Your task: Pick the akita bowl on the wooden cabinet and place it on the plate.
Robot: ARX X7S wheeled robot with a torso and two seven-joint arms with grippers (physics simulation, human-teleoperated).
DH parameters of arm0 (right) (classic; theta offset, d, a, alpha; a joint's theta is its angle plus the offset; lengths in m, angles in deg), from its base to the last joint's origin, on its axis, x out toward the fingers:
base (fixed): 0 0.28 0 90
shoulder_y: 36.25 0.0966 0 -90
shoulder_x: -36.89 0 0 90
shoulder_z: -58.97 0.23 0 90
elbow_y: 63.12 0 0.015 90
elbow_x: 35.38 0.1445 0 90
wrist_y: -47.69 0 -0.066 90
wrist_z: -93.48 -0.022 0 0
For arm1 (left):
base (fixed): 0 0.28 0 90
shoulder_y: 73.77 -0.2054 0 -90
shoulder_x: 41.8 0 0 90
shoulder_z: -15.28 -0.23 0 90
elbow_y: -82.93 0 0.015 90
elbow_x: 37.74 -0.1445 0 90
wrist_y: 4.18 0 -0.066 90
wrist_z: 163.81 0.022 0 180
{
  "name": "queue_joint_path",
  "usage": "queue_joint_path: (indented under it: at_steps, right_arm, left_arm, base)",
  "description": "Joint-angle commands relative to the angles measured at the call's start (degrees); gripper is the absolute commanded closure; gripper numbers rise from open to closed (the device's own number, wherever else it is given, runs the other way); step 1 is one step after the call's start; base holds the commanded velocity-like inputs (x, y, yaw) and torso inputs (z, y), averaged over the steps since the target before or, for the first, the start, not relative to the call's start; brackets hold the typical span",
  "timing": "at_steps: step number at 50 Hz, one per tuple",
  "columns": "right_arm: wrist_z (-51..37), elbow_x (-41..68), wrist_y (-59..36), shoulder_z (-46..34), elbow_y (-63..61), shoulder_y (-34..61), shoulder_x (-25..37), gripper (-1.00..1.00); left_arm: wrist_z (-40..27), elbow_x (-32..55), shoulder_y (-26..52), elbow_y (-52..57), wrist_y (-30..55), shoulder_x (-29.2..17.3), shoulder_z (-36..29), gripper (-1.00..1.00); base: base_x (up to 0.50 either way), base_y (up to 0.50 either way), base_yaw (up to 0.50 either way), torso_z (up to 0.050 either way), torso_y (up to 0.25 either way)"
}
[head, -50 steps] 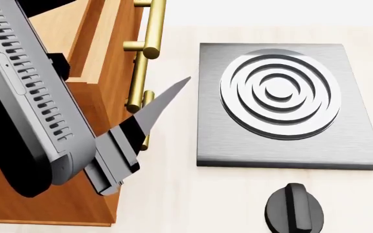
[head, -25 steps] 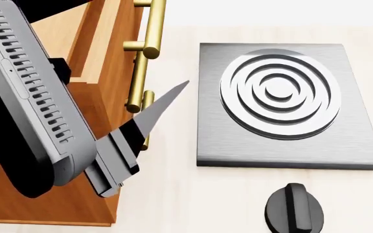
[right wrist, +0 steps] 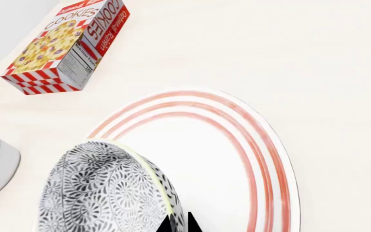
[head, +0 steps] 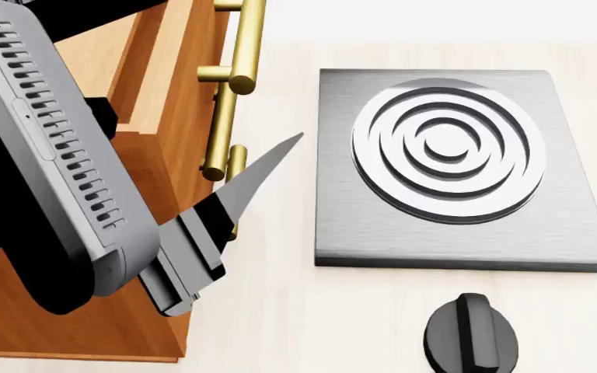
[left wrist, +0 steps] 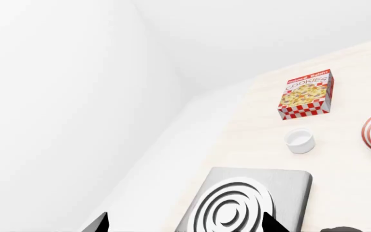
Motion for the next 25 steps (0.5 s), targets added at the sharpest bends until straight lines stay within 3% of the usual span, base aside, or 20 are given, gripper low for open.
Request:
queue_joint_path:
  at_steps: [1,6,7,25]
  right_arm:
    - [1.5,-2.0,-1.2,1.0,0.5,1.0,-1.0,1.0]
    - [1.6,-2.8,-1.7,0.3,0.7,1.3,-0.6,1.0]
    - [1.6,-2.8,-1.7,0.3,0.6,1.2,-0.5,-1.0]
    - [0.9,-3.1,-1.1,2.5,-3.2,-3.0,1.0,-1.0]
  left_arm:
    - [1.7,-0.8,-0.6,-0.1,-0.4,0.8,1.1,-1.0]
    - [1.9,-1.3,-0.9,-0.3,-0.5,1.0,0.9,-1.0]
    - [1.9,-1.2,-0.9,-0.3,-0.6,1.0,0.9,-1.0]
    - [1.1,-0.1,-0.1,0.2,0.1,0.8,1.5,-1.0]
  base:
    - [0.0,0.0,0.0,0.0,0.0]
    - [0.0,0.0,0.0,0.0,0.0]
    - [0.0,0.0,0.0,0.0,0.0]
    - [0.0,0.0,0.0,0.0,0.0]
